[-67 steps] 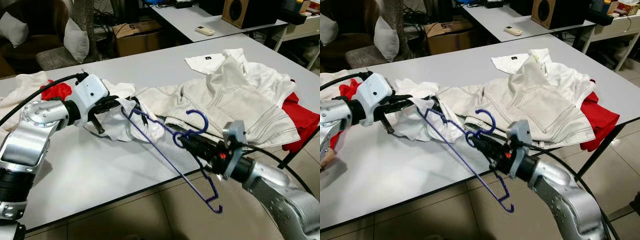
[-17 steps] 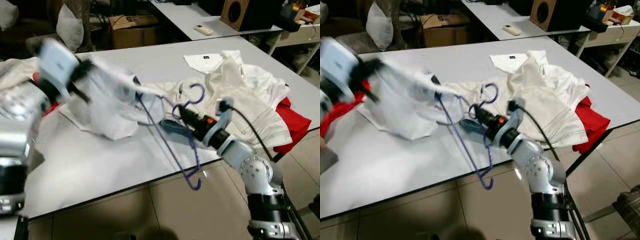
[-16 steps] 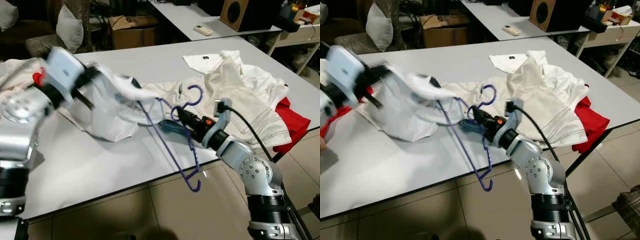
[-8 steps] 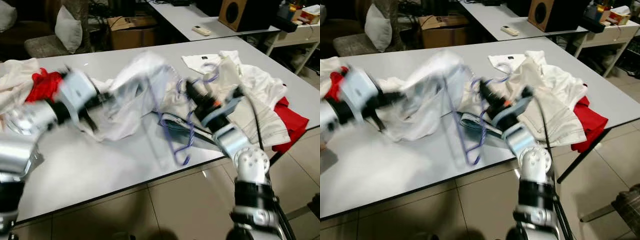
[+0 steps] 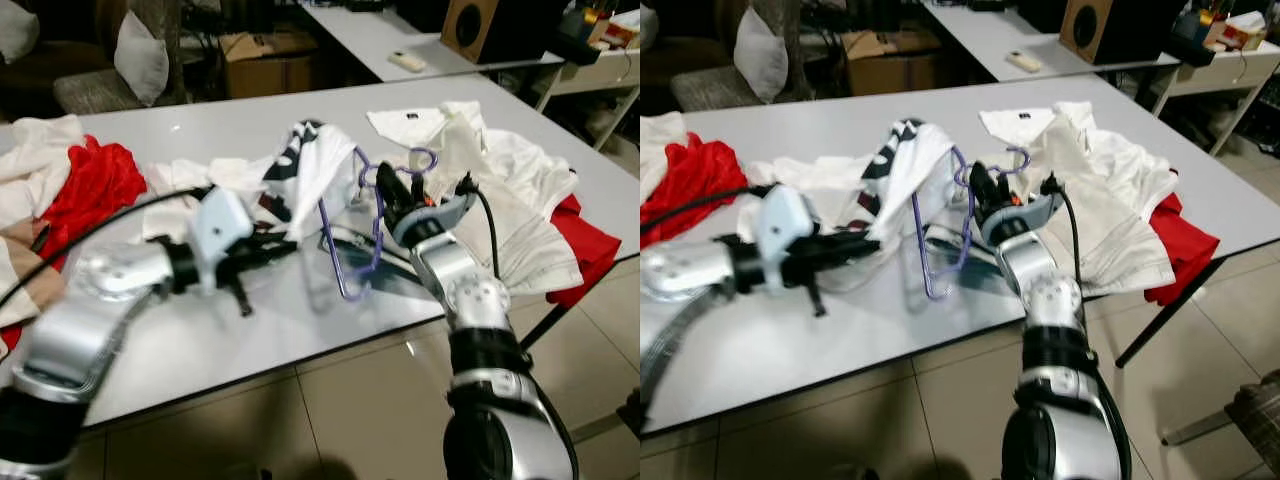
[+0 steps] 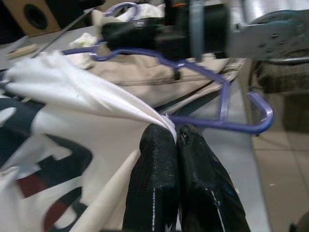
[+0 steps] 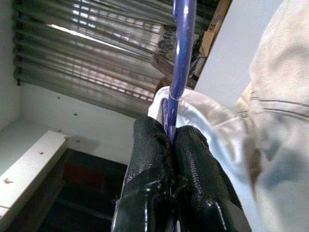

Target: Hang hanger

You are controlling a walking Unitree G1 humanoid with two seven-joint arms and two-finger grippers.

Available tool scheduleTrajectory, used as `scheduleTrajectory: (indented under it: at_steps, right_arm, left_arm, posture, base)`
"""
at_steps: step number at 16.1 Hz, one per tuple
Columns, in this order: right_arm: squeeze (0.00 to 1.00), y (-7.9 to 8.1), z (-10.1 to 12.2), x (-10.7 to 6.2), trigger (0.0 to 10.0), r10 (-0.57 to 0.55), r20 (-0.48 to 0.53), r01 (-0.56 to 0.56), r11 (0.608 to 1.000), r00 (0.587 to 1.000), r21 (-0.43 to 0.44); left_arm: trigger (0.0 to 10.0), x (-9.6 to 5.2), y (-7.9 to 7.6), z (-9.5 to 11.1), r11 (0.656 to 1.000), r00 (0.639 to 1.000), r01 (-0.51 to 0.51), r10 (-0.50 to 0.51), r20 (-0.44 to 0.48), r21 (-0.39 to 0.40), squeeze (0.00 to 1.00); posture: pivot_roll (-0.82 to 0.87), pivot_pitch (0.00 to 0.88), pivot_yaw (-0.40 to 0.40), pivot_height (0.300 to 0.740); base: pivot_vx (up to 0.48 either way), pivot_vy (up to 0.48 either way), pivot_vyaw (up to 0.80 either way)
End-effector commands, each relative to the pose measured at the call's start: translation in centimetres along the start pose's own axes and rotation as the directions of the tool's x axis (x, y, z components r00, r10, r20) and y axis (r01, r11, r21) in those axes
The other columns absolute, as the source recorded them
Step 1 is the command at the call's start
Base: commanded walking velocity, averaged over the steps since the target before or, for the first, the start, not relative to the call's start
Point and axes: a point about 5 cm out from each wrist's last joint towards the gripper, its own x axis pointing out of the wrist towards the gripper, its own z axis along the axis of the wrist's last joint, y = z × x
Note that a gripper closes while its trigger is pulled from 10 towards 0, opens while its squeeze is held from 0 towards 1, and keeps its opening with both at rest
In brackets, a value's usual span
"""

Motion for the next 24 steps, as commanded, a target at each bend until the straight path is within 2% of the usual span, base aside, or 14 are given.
scheduleTrajectory:
  at_steps: [1, 4, 9, 11, 12, 14, 16, 18, 19, 20, 21, 22, 23, 24]
  right_arm:
    - [0.0, 3.6, -3.4, 2.1, 10.0, 0.109, -0.024, -0.105, 0.987, 0.994, 0.124]
    - [0.0, 4.2, -4.1, 2.7, 10.0, 0.136, -0.038, -0.13, 0.983, 0.99, 0.132]
    - [0.0, 4.4, -3.9, 3.6, 10.0, 0.136, 0.0, -0.134, 0.977, 0.991, 0.166]
    - [0.0, 5.0, -3.5, 4.1, 10.0, 0.156, 0.028, -0.159, 0.973, 0.987, 0.167]
    - [0.0, 5.6, -3.4, 4.3, 10.0, 0.193, 0.045, -0.198, 0.958, 0.98, 0.205]
    - [0.0, 5.8, -3.8, 4.8, 10.0, 0.177, 0.034, -0.18, 0.969, 0.984, 0.169]
    - [0.0, 5.7, -4.3, 5.0, 10.0, 0.159, 0.02, -0.16, 0.978, 0.987, 0.136]
    - [0.0, 5.6, -4.9, 5.1, 10.0, 0.153, 0.015, -0.154, 0.977, 0.988, 0.151]
    - [0.0, 5.4, -5.4, 5.1, 10.0, 0.141, 0.011, -0.14, 0.973, 0.99, 0.181]
    - [0.0, 5.3, -5.5, 5.1, 10.0, 0.14, 0.011, -0.139, 0.97, 0.99, 0.198]
    - [0.0, 5.4, -5.7, 5.2, 10.0, 0.142, -0.002, -0.14, 0.979, 0.99, 0.147]
    - [0.0, 5.6, -5.8, 5.2, 10.0, 0.163, 0.004, -0.162, 0.973, 0.987, 0.164]
    - [0.0, 5.6, -5.8, 5.2, 10.0, 0.17, 0.004, -0.168, 0.971, 0.985, 0.17]
    - [0.0, 5.6, -5.6, 5.2, 10.0, 0.173, 0.011, -0.172, 0.967, 0.985, 0.186]
  left_arm:
    - [0.0, 0.6, -0.7, -0.2, 1.0, 1.0, 0.022, -0.022, -0.013, -0.007, 0.0]
    - [0.0, 2.2, -1.8, 0.9, 0.996, 0.995, 0.082, -0.08, 0.056, -0.042, 0.0]
    - [0.0, 2.7, -3.5, 1.2, 0.981, 0.981, 0.181, -0.175, 0.087, -0.076, 0.0]
    - [0.0, 2.5, -3.5, 0.6, 0.984, 0.987, 0.156, -0.153, 0.042, -0.08, 0.0]
    - [0.0, 2.3, -3.1, 0.3, 0.989, 0.992, 0.123, -0.122, 0.02, -0.076, 0.0]
    - [0.0, 1.9, -2.5, 0.2, 0.995, 0.998, 0.067, -0.066, 0.014, -0.08, 0.0]
    - [0.0, 1.9, -2.2, 1.0, 0.994, 0.998, 0.044, -0.039, 0.059, -0.099, 0.0]
    - [0.0, 2.5, -2.4, 2.1, 0.991, 0.992, 0.062, -0.048, 0.12, -0.117, 0.0]
    - [0.0, 3.6, -3.4, 3.6, 0.979, 0.974, 0.136, -0.103, 0.203, -0.155, 0.0]
    - [0.6, 4.1, -4.1, 3.9, 0.974, 0.968, 0.163, -0.127, 0.215, -0.16, 0.0]
    - [4.4, 4.6, -4.7, 3.8, 0.973, 0.969, 0.176, -0.145, 0.2, -0.15, 0.0]
    - [4.5, 5.0, -5.4, 3.6, 0.971, 0.969, 0.191, -0.162, 0.187, -0.146, 0.0]
    - [10.0, 5.1, -5.4, 3.0, 0.977, 0.98, 0.169, -0.153, 0.13, -0.128, 0.0]
    - [10.0, 5.0, -4.9, 1.6, 0.987, 0.992, 0.127, -0.124, 0.031, -0.095, 0.0]
  posture:
    - [0.03, 0.0, -0.01, 0.74]
    - [0.03, 0.0, -0.004, 0.74]
    - [0.03, 0.0, -0.002, 0.74]
    - [0.05, 0.0, -0.008, 0.74]
    - [0.06, 0.0, -0.011, 0.74]
    - [0.07, 0.0, -0.016, 0.74]
    - [0.09, 0.0, -0.024, 0.74]
    - [0.1, 0.0, -0.025, 0.74]
    - [0.11, 0.0, -0.025, 0.74]
    - [0.11, 0.0, -0.025, 0.74]
    - [0.1, 0.0, -0.024, 0.74]
    - [0.1, 0.0, -0.022, 0.74]
    - [0.1, 0.0, -0.02, 0.74]
    - [0.1, 0.0, -0.019, 0.74]
  base:
    - [0.0, 0.0, 0.0]
    - [0.0, 0.0, 0.0]
    - [0.0, 0.0, 0.0]
    - [0.0, 0.0, 0.0]
    - [0.0, 0.0, 0.0]
    - [0.0, 0.0, 0.0]
    - [0.0, 0.0, 0.0]
    - [0.0, 0.0, 0.0]
    - [0.0, 0.0, 0.0]
    - [0.0, 0.0, 0.0]
    - [0.0, 0.0, 0.0]
    - [0.0, 0.0, 0.0]
    - [0.0, 0.0, 0.0]
    - [0.0, 0.0, 0.0]
